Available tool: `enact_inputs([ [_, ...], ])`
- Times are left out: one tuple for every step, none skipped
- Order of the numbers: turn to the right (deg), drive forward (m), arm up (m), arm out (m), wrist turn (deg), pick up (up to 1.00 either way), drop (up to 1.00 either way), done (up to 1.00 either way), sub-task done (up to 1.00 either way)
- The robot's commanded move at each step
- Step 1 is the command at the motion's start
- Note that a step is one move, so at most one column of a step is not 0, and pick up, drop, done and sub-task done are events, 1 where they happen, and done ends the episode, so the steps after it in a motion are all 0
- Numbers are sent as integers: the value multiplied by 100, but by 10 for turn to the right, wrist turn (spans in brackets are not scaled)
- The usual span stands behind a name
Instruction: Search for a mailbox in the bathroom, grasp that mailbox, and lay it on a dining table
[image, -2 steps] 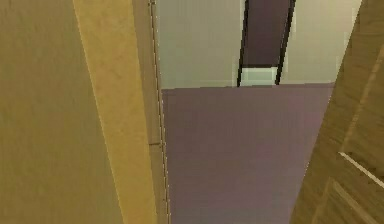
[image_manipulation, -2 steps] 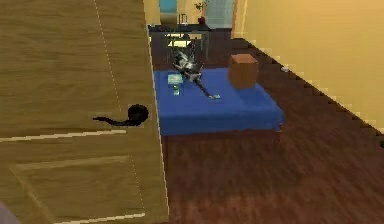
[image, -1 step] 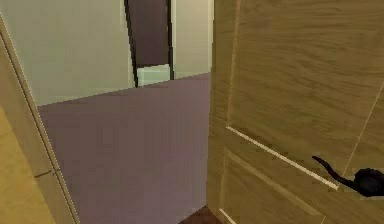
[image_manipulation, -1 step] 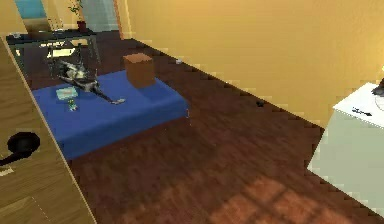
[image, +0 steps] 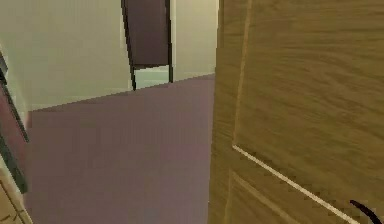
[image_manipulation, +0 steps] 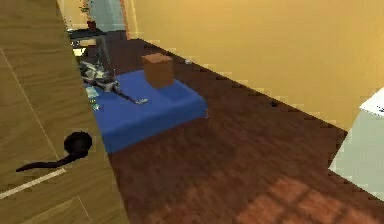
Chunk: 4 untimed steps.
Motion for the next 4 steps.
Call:
enact_inputs([
  [-180,0,0,0,0,0,0,0,0],
  [0,90,0,0,0,0,0,0,0],
  [120,0,0,0,0,0,0,0,0],
  [0,100,0,0,0,0,0,0,0],
])
